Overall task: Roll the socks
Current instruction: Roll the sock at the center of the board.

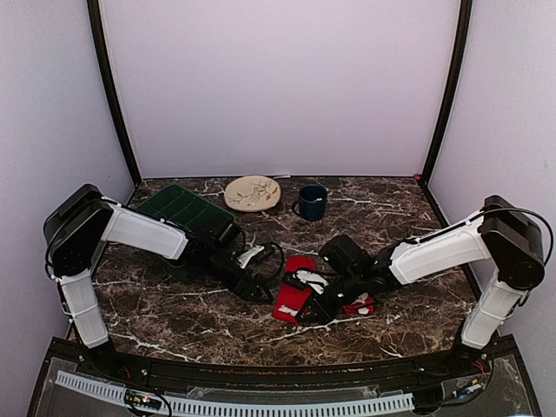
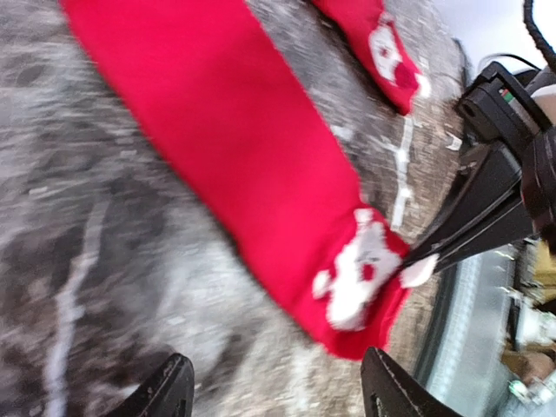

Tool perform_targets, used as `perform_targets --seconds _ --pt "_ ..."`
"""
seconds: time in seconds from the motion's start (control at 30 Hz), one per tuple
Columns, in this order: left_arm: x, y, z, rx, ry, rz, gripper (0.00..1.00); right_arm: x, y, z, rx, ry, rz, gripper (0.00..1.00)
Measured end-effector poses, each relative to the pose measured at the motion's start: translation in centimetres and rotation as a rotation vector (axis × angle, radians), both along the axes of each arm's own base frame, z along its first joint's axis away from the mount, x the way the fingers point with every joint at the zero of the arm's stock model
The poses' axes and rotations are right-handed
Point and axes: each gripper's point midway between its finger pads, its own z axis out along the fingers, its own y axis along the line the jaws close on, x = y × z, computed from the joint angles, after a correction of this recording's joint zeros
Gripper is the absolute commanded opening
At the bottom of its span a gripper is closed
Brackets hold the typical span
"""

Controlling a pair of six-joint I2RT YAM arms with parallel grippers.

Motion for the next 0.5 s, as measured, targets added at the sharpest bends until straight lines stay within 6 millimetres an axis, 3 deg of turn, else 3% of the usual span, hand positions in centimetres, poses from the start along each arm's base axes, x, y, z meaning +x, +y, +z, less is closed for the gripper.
perform_targets --seconds 0.3,0.4,0.5 --pt "1.5 3.4 0.1 0.088 -0.180 0.143 0.69 0.7 -0.8 -0.9 -0.008 0.146 -0.038 0.00" --pt "1.7 4.2 1.3 0.087 -0.281 0.175 0.69 0.8 -0.6 -0.8 0.003 0.193 -0.036 0.00" --pt "1.4 3.5 3.1 0.072 -0.415 0.153 0.68 0.8 -0.5 -0.4 0.017 0.239 -0.039 0.00"
